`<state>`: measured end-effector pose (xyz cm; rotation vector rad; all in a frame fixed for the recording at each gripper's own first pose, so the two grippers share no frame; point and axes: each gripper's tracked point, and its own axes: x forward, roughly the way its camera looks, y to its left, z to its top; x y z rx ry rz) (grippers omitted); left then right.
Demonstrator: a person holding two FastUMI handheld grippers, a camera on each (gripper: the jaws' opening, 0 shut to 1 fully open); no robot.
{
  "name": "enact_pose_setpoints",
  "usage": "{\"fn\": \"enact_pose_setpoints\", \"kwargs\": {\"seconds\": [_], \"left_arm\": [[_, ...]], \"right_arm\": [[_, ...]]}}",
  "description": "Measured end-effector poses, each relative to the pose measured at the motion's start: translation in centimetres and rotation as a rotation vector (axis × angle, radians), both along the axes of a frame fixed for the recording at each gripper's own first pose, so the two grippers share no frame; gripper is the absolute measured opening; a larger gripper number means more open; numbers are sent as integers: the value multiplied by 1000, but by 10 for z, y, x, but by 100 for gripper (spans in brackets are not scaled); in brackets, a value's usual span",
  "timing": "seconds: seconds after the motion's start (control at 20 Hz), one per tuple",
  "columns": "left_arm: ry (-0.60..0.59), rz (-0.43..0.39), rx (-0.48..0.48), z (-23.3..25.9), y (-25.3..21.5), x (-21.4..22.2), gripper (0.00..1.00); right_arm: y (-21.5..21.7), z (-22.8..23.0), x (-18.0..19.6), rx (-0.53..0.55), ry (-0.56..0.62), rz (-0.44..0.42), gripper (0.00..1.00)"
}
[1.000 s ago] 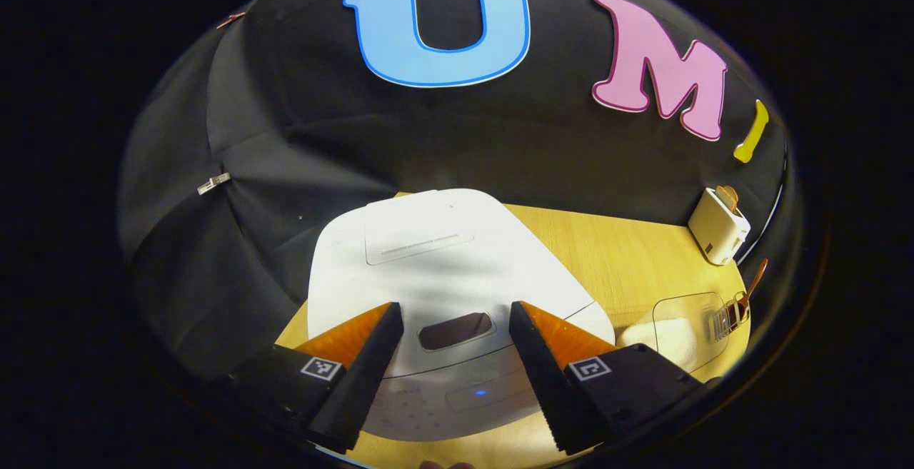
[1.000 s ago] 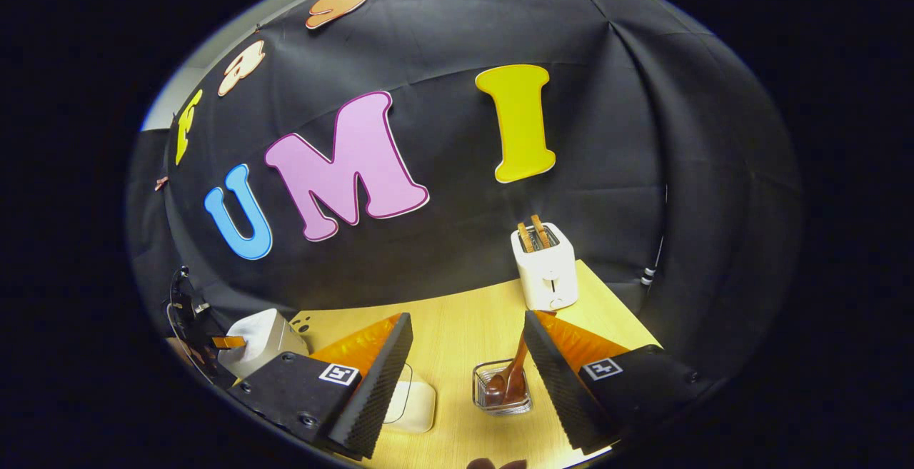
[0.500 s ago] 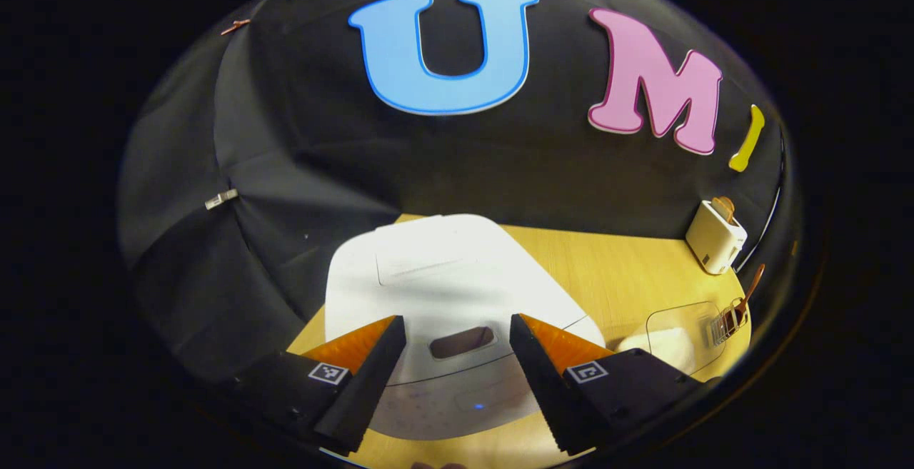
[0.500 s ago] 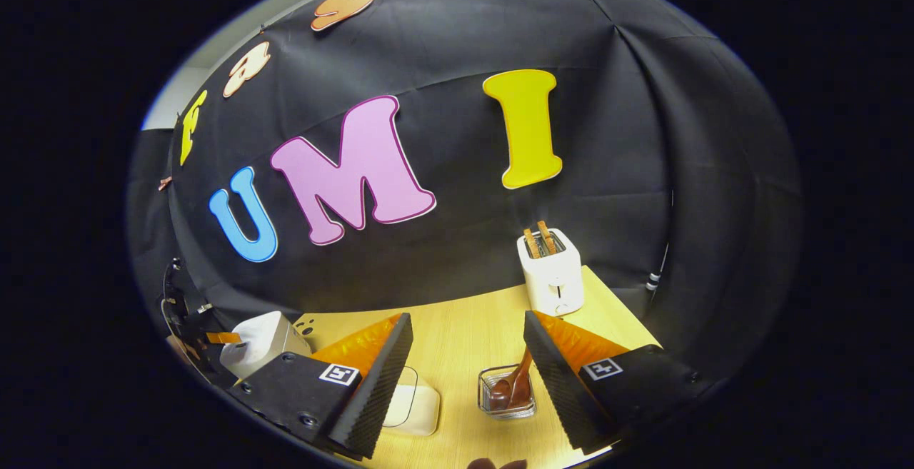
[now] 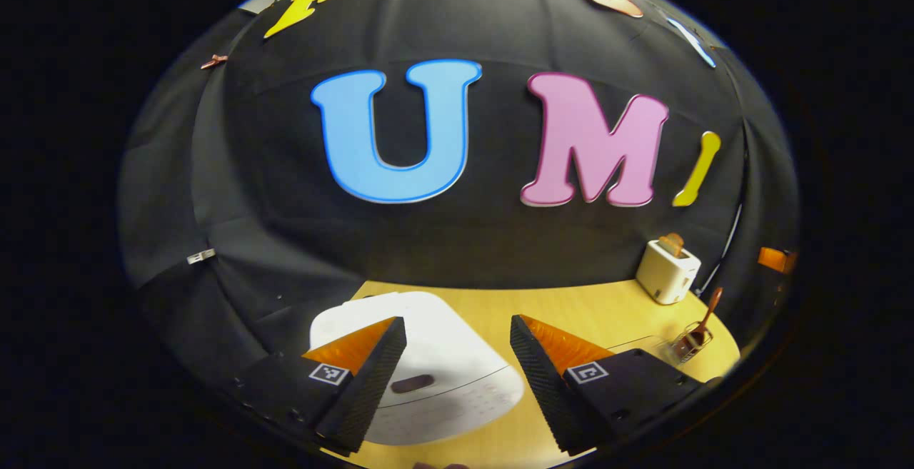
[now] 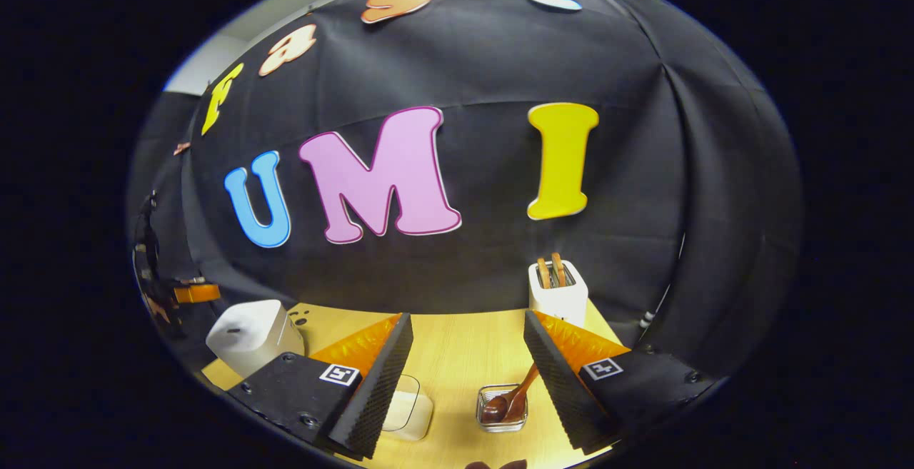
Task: Close the left gripper, press the button to open the rice cooker; take a wooden spoon from the chopstick holder with the right hand, scoop a spoonful of rice and pour it into the rice cooker, then put the wooden spoon back into the chopstick holder.
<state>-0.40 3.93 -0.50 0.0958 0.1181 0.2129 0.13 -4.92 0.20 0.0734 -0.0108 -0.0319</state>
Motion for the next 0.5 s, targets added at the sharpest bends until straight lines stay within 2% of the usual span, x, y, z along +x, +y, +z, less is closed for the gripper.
{"fn": "enact_pose_setpoints", "kwargs": {"seconds": [0.15, 0.35, 0.5], "left_arm": [[-56, -96, -6, 24, -33, 2, 95], [-155, -238, 36, 49, -71, 0, 95], [-196, -312, 46, 58, -91, -2, 95]], "right_arm": [[15, 15, -1, -109, -22, 0, 97], [29, 41, -6, -284, -73, -5, 94], [42, 51, -8, -306, -99, -2, 97]]}}
